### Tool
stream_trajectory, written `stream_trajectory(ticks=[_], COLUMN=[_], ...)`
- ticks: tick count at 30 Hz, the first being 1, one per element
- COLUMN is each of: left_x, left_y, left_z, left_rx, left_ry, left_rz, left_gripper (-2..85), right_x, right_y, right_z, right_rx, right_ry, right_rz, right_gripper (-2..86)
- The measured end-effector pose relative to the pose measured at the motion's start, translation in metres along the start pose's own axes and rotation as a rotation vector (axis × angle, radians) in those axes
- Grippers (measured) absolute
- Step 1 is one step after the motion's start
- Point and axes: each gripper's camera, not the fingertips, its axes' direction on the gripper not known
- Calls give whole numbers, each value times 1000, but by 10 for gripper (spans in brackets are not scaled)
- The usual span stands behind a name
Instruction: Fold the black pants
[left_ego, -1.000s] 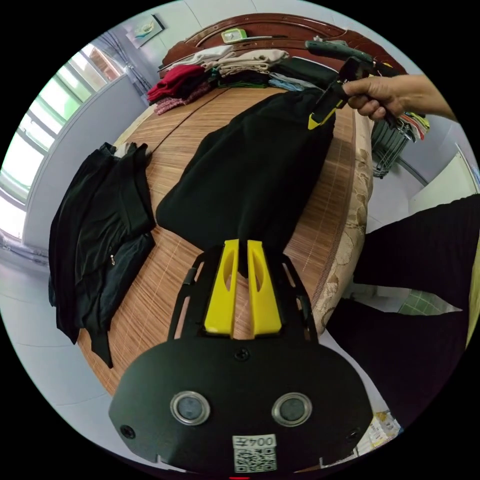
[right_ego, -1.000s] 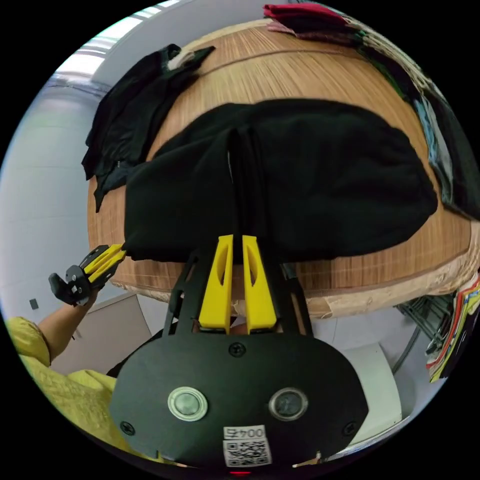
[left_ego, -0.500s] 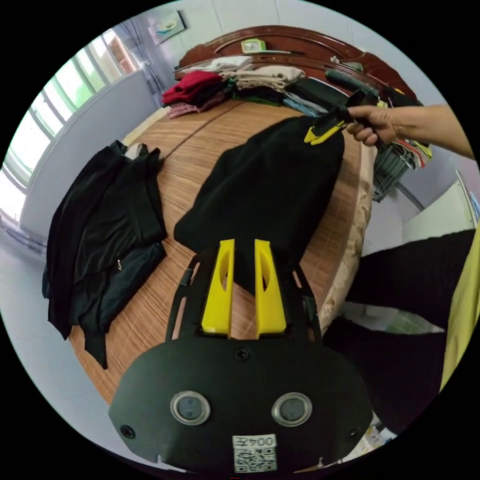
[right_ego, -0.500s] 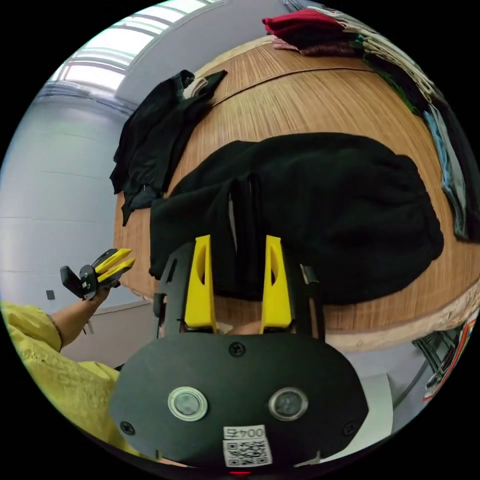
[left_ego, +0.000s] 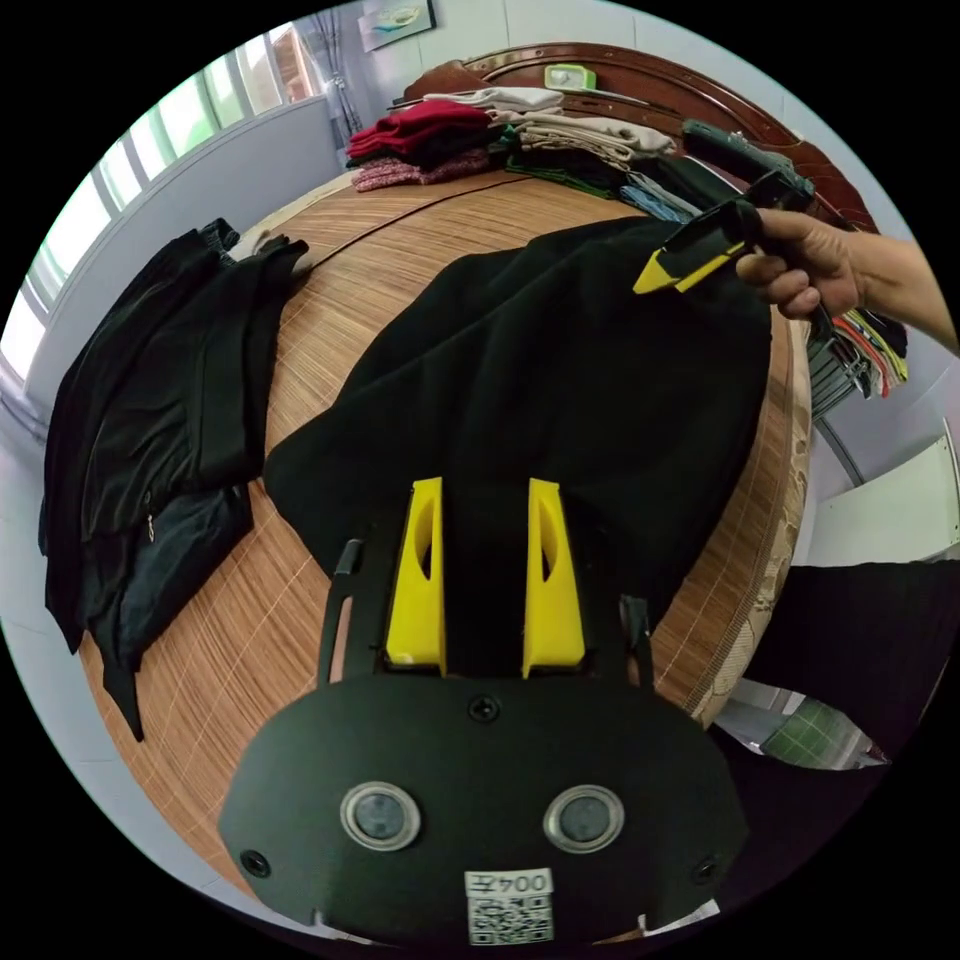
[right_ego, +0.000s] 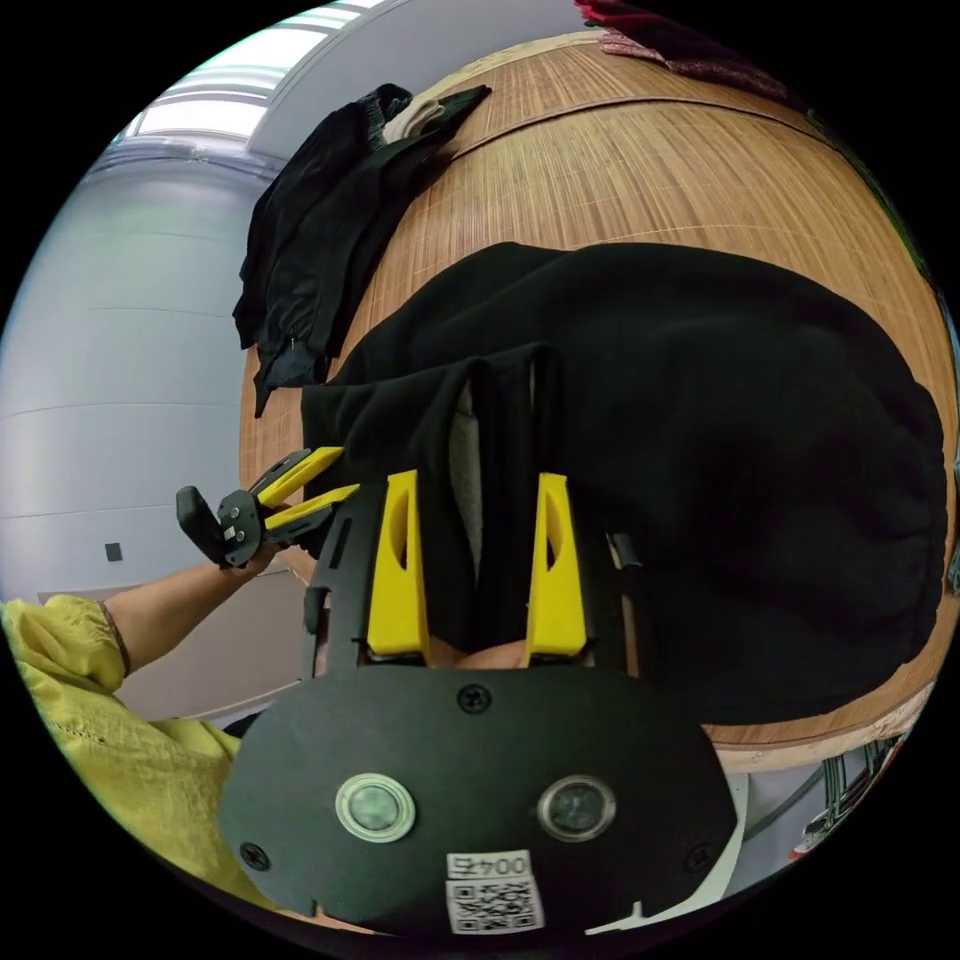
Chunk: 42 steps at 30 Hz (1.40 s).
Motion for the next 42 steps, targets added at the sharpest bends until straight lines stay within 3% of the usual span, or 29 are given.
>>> stream_trajectory(ticks=[10,18,27,35,42], left_x=[-1,38,111,85,49], left_y=[30,60,69,52,94], left_z=[-39,-69,-67,-40,-35], left_rx=[50,98,118,84,0], left_ry=[15,51,121,-36,-194], left_rz=[-93,-28,18,-195,-461], left_gripper=[130,127,125,121,98], right_x=[3,-43,-119,-215,-214], right_y=[-27,-46,-80,-116,-131], right_z=[24,13,-14,3,15], right_rx=[-78,-102,-60,-107,-92], right_ry=[-36,-52,-292,-318,-246], right_rz=[9,-5,-9,-200,-240], right_gripper=[98,63,62,64,63])
